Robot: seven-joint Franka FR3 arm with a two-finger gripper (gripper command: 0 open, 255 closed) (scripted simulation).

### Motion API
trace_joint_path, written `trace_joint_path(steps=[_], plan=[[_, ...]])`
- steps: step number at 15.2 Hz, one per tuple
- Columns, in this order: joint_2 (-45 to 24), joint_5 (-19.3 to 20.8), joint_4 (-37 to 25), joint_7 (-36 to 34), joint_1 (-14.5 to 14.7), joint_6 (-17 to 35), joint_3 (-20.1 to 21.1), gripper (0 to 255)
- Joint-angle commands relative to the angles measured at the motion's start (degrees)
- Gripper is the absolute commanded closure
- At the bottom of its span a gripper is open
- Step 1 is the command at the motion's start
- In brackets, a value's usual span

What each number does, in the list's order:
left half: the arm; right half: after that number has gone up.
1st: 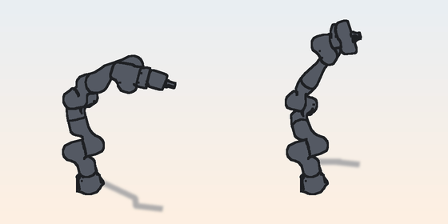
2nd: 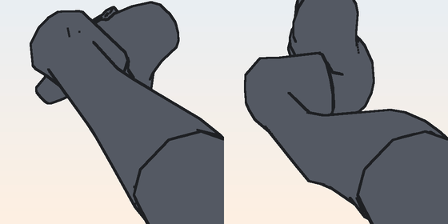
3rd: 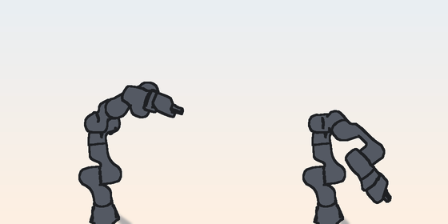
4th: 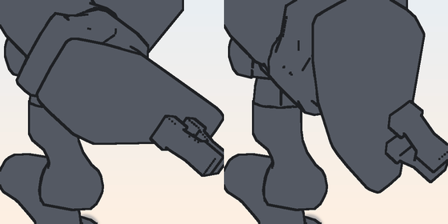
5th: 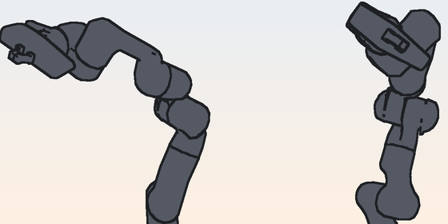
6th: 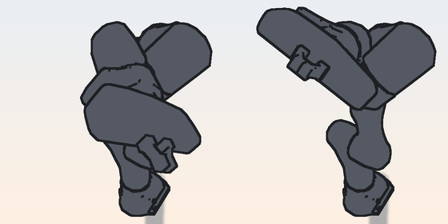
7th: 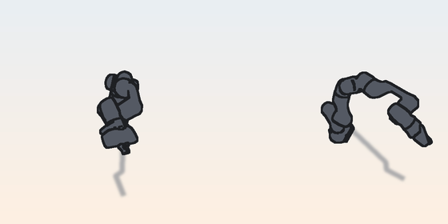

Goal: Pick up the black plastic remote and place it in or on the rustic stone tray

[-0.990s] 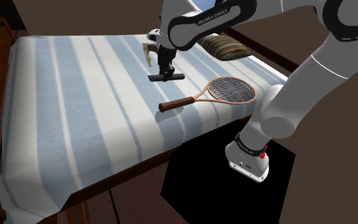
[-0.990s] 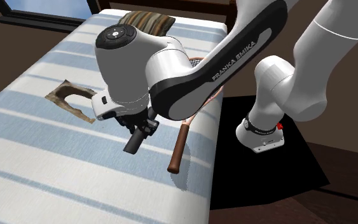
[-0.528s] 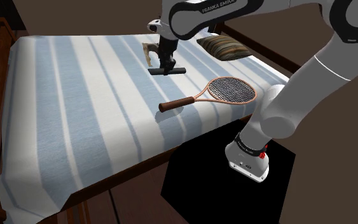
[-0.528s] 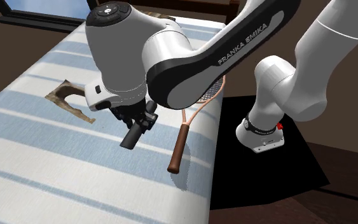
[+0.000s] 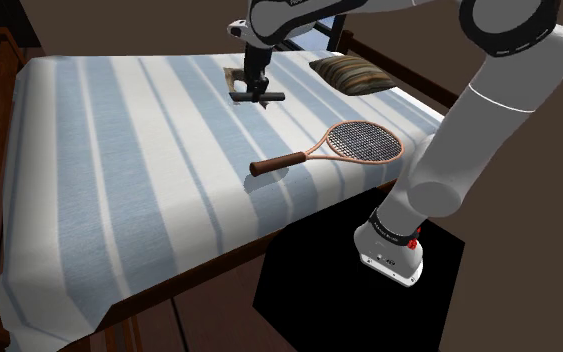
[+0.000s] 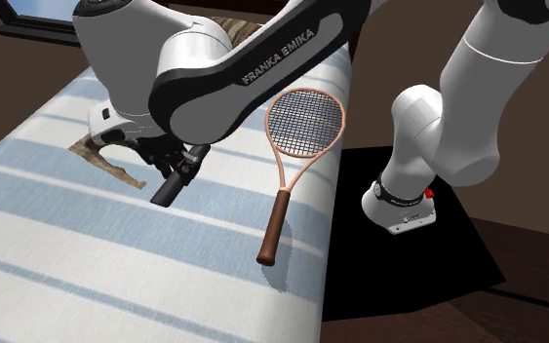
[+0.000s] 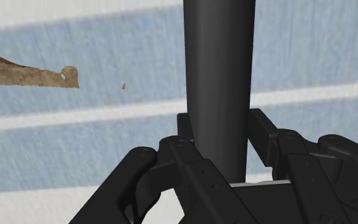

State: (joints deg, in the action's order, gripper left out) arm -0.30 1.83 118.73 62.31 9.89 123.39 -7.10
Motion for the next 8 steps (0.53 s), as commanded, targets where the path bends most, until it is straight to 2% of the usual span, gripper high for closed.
trace_joint_path(steps=[1,8], plan=[[-3.7,-0.8,-4.5,2.2,-0.9,-0.8,-0.9,255],[-17.4,-4.0,-22.5,8.9,-4.9,-5.2,-2.7,255]])
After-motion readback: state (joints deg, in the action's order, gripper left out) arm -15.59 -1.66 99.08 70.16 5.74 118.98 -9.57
